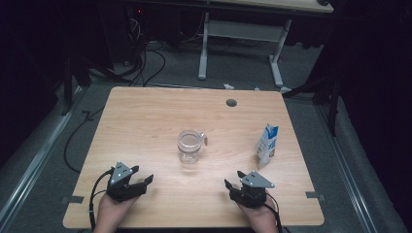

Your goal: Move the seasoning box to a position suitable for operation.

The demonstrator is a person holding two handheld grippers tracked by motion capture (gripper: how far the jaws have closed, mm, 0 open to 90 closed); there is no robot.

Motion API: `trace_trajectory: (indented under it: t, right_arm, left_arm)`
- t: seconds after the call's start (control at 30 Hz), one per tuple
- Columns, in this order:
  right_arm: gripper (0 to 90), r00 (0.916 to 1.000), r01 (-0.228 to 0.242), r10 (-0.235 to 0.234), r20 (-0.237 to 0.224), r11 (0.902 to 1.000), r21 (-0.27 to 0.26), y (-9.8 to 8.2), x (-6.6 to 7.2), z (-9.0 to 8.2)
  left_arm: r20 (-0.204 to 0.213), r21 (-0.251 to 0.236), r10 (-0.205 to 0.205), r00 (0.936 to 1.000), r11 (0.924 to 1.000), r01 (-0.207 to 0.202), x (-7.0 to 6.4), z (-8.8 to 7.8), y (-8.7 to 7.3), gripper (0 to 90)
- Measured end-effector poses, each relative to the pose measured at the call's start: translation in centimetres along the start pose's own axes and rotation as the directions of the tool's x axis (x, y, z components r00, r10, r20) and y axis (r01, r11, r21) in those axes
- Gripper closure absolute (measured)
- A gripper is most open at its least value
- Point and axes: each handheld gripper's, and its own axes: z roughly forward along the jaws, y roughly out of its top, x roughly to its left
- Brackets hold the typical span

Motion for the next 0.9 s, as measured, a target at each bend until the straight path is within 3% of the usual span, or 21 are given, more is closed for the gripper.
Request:
trace_trajectory:
  t: [0.3,0.43,0.53,0.73,0.87,0.9]
  right_arm:
    - [42.2,0.9998,0.008,-0.008,0.021,1.0000,-0.005,-0.5,-0.2,-0.6]
    - [42.1,0.9996,0.006,-0.006,0.027,0.9999,-0.009,-0.5,-0.2,-0.7]
    - [41.9,0.9990,0.019,-0.019,0.041,0.9998,-0.002,-0.5,-0.1,-0.6]
    - [43.7,0.9993,0.027,-0.027,0.028,0.9996,-0.012,0.0,0.2,-0.5]
    - [45.7,0.9998,0.015,-0.015,0.014,0.9996,-0.023,0.7,0.2,-0.5]
    - [46.2,0.9999,-0.009,0.009,0.006,0.9998,-0.017,1.0,0.2,-0.3]
  left_arm:
    - [-0.008,0.032,0.030,0.9995,0.9991,-0.029,-0.6,0.8,-0.3,34.5]
    - [-0.002,0.001,-0.019,0.9998,0.9998,0.019,-0.5,0.8,0.0,35.6]
    - [-0.027,-0.005,-0.049,0.9984,0.9988,0.049,-0.3,1.0,0.1,35.6]
    - [-0.037,-0.001,-0.006,0.9993,1.0000,0.006,-1.0,1.6,-0.4,36.1]
    - [-0.024,-0.018,-0.026,0.9994,0.9995,0.025,-1.6,2.4,-0.3,45.1]
    - [-0.022,-0.006,0.010,0.9997,0.9999,-0.011,-2.0,2.8,-0.3,47.7]
